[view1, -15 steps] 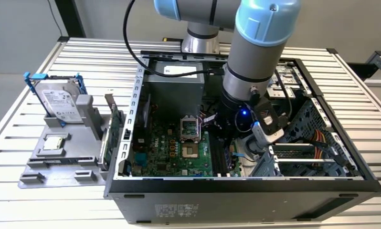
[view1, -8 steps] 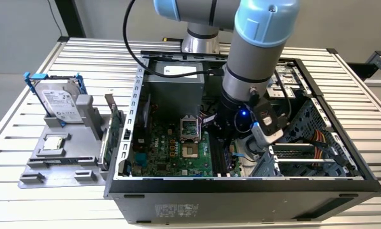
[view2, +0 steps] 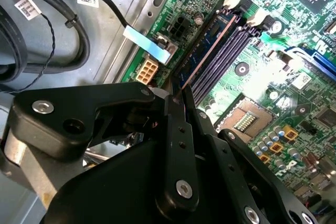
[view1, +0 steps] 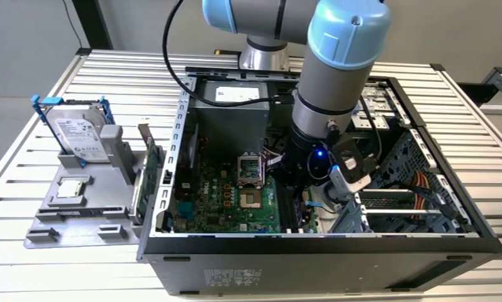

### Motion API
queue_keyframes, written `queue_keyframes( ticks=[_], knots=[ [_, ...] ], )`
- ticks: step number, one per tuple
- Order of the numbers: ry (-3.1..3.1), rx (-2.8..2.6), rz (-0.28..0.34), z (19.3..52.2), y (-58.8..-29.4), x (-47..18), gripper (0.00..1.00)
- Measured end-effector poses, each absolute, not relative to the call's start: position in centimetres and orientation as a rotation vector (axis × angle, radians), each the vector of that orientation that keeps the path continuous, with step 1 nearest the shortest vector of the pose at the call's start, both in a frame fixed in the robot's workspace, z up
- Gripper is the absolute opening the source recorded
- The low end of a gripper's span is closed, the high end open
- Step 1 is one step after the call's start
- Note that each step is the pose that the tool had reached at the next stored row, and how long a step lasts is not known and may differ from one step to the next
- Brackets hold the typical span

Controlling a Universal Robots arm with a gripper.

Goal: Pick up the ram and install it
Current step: 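Insert the ram into the slot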

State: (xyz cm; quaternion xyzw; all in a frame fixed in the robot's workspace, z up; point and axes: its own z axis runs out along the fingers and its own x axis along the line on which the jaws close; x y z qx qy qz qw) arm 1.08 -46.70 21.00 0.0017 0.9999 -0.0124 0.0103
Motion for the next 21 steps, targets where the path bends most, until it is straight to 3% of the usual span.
queue_keyframes(
  ticks=[6, 7, 21],
  knots=[
    [3.121, 0.005, -0.036, 20.9, -46.7, 1.1, 0.00],
    [3.120, 0.005, -0.035, 20.9, -46.7, 1.1, 1.00],
    [3.122, 0.005, -0.038, 24.8, -46.7, 1.1, 1.00]
  ],
)
